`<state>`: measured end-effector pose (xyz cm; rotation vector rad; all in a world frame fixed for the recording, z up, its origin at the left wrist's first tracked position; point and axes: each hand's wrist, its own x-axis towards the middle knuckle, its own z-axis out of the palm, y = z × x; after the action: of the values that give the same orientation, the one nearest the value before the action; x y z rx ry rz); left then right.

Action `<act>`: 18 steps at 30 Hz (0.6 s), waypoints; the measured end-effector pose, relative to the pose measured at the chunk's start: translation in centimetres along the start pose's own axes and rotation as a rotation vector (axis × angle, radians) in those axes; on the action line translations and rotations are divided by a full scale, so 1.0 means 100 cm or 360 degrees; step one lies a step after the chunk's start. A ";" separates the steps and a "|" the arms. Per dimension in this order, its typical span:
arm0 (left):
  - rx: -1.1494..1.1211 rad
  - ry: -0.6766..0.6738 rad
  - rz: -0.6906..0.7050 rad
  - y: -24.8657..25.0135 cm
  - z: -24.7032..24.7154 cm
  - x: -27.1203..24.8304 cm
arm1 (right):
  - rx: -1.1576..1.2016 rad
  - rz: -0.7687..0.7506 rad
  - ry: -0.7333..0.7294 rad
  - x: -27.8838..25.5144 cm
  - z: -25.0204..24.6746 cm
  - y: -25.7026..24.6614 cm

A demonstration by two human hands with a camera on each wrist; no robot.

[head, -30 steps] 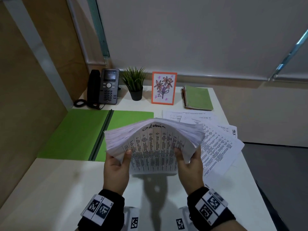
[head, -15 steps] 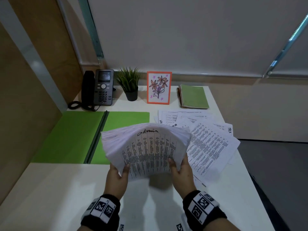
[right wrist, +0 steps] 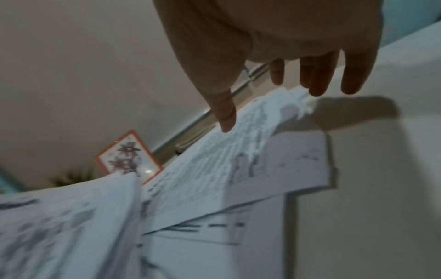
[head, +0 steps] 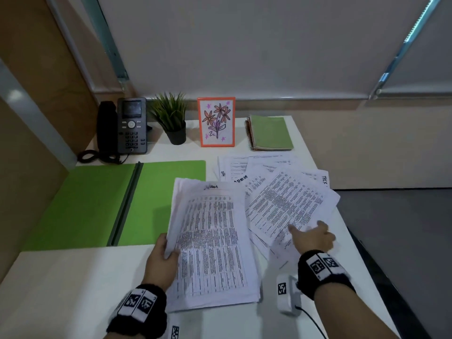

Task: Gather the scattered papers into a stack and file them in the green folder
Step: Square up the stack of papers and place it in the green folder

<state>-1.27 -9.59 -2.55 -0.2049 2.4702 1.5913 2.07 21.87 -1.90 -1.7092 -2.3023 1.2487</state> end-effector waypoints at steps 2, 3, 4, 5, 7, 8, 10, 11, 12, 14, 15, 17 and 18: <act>-0.0053 0.0022 -0.0039 -0.006 0.000 0.004 | -0.0073 0.0142 0.0074 0.011 -0.001 0.006; -0.0084 0.0048 -0.0060 -0.009 -0.001 0.005 | -0.0103 0.0161 0.0091 0.014 0.002 0.008; -0.0114 0.0067 -0.0078 -0.013 -0.002 0.006 | -0.0130 0.0153 0.0105 0.017 0.006 0.009; -0.0141 0.0085 -0.0099 -0.015 -0.003 0.007 | -0.0155 0.0136 0.0108 0.018 0.011 0.008; -0.0206 0.0114 -0.0139 -0.017 -0.005 0.006 | -0.0184 0.0122 0.0085 0.019 0.019 0.004; -0.0239 0.0128 -0.0161 -0.017 -0.006 0.006 | -0.0188 0.0131 0.0069 0.020 0.023 0.001; -0.0281 0.0170 -0.0182 -0.017 -0.009 0.005 | -0.0173 0.0144 0.0028 0.022 0.028 -0.002; -0.0284 0.0190 -0.0187 -0.018 -0.010 0.004 | -0.0136 0.0140 0.0007 0.022 0.029 -0.003; -0.0283 0.0208 -0.0195 -0.020 -0.011 0.004 | -0.0073 0.0126 -0.0013 0.023 0.031 -0.002; -0.0299 0.0246 -0.0232 -0.024 -0.014 0.005 | 0.0089 0.0076 -0.0081 0.023 0.031 0.000; -0.0308 0.0260 -0.0251 -0.025 -0.015 0.004 | 0.0151 0.0026 -0.0108 0.023 0.030 0.004; -0.0317 0.0281 -0.0264 -0.026 -0.017 0.004 | 0.0210 -0.0052 -0.0116 0.020 0.028 0.009; -0.0317 0.0291 -0.0261 -0.026 -0.018 0.004 | 0.0240 -0.0073 -0.0100 0.020 0.027 0.012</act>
<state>-1.25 -12.29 -4.20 -0.5919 2.3463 1.8171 1.05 22.01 -5.26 -1.5827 -2.2022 1.4458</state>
